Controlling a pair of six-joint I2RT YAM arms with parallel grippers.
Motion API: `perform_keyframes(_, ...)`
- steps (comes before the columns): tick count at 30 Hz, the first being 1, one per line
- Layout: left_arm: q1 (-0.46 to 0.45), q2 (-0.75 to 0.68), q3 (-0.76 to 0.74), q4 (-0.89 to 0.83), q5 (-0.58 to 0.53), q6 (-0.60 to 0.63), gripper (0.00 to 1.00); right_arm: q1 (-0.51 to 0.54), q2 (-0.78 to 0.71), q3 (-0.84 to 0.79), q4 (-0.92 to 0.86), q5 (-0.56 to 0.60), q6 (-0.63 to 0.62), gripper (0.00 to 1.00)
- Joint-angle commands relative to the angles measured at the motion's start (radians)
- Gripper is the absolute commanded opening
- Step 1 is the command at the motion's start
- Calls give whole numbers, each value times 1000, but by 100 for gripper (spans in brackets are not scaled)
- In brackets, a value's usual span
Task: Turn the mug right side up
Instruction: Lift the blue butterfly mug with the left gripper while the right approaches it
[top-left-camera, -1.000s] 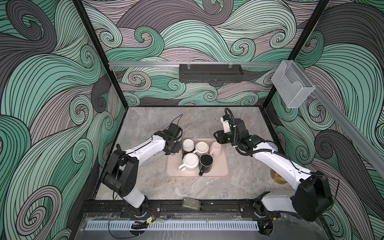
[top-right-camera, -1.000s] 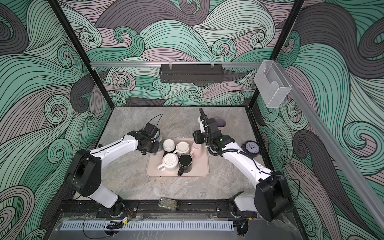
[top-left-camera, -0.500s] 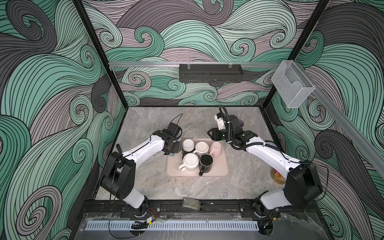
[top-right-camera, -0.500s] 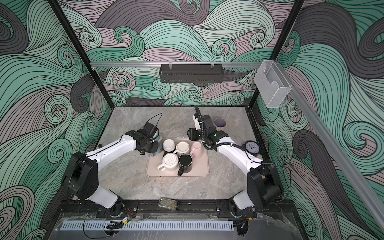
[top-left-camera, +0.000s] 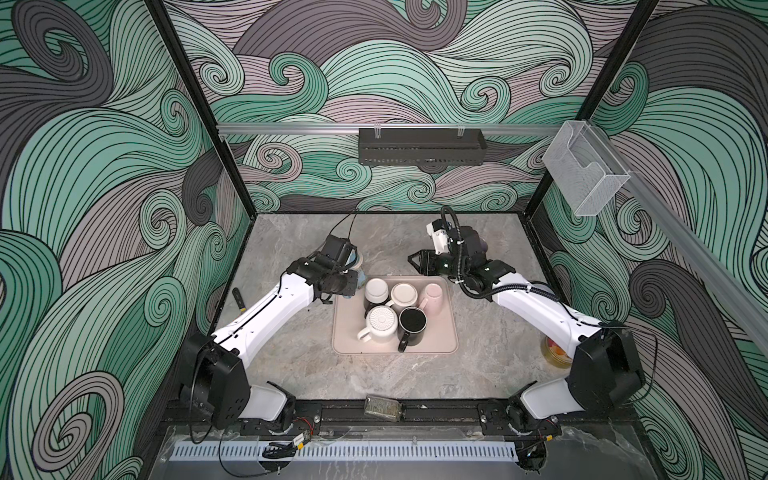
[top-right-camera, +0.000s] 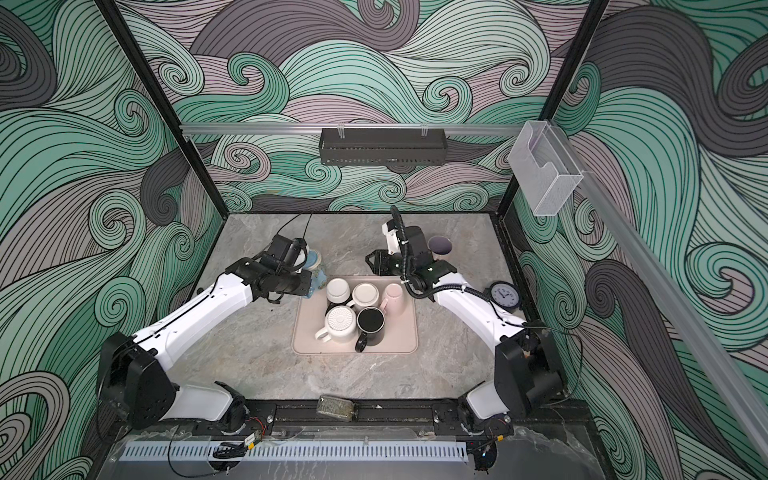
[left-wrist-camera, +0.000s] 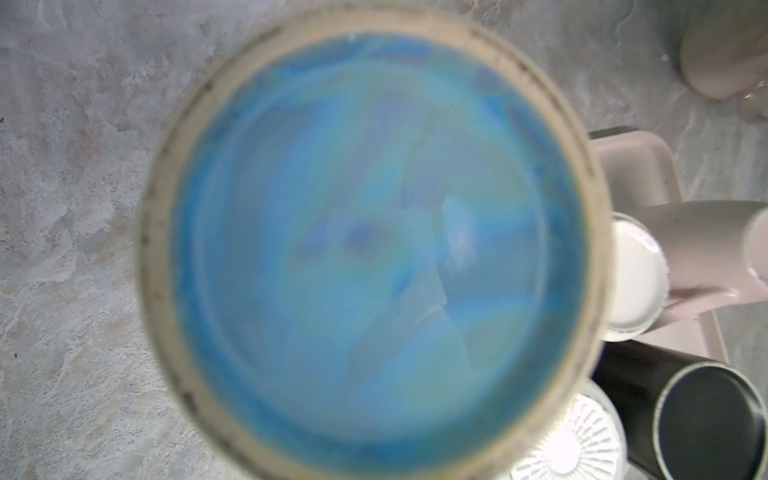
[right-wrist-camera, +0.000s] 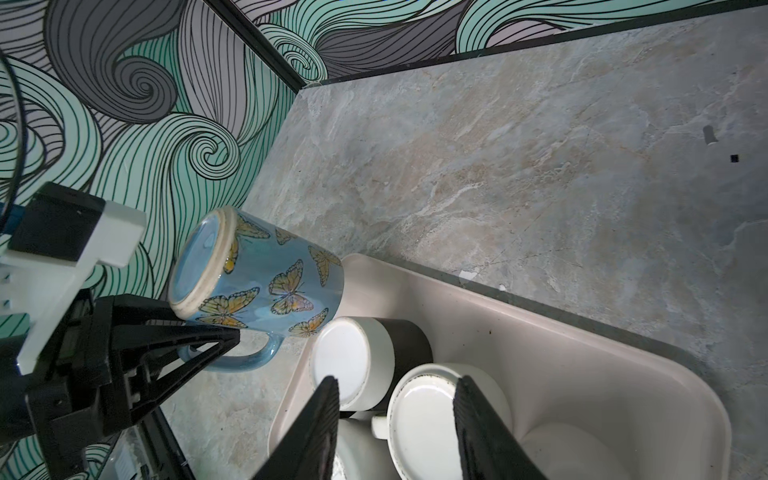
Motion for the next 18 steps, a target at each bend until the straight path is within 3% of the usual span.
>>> perform_keyframes(1,-5,-93,54,155,29,-14,0,4,-26,10,54,-58,48,47)
perform_keyframes(10,9,-216,19,431,215,-114,0,1,-41,-20,206,-200,143,47)
perform_keyframes(18,50,-251,-45,699,367,-268,0,-22,-47,-69,506,-395,341,47)
